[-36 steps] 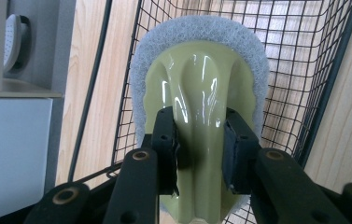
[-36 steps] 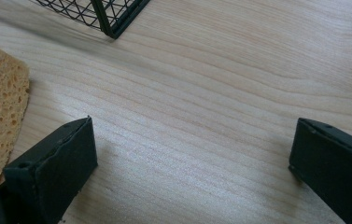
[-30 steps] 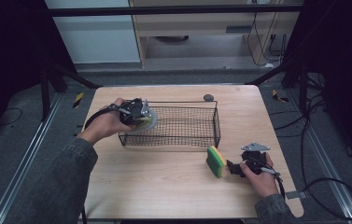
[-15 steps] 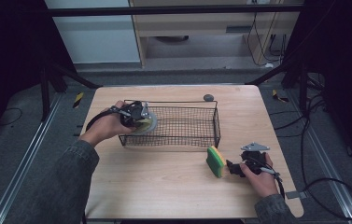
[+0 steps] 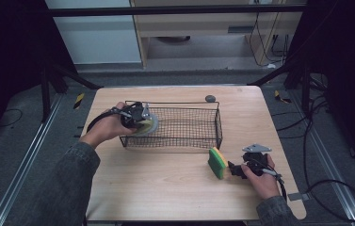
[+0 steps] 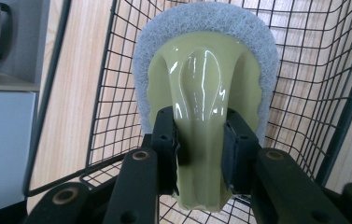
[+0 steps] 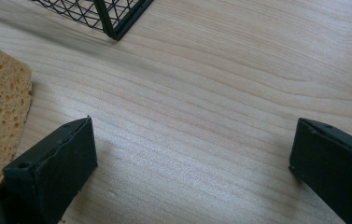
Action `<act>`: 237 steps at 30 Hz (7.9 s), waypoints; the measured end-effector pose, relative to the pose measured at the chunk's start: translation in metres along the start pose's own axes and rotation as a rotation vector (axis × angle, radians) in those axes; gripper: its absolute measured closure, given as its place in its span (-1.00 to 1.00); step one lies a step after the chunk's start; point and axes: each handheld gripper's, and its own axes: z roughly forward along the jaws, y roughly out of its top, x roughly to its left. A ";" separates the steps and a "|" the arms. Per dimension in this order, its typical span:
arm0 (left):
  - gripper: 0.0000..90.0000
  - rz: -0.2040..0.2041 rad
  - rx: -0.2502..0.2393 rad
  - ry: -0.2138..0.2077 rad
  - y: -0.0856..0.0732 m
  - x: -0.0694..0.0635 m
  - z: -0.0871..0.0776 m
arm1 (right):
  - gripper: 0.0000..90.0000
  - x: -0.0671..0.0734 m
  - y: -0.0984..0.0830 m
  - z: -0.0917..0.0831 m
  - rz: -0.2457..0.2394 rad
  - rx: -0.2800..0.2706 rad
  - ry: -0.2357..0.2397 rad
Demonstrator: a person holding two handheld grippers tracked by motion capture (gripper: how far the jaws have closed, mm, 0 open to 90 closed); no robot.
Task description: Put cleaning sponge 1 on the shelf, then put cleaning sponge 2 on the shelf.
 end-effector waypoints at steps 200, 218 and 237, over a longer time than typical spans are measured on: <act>-1.00 -0.973 -0.297 0.071 -0.140 -0.131 0.035 | 0.36 0.094 0.108 -0.022 -0.192 0.513 0.121; -1.00 -0.964 -0.311 0.074 -0.141 -0.130 0.036 | 0.42 0.045 0.107 -0.049 -0.189 0.392 0.108; -1.00 -0.978 -0.309 0.078 -0.140 -0.127 0.038 | 0.43 0.004 0.147 -0.061 -0.147 0.295 0.032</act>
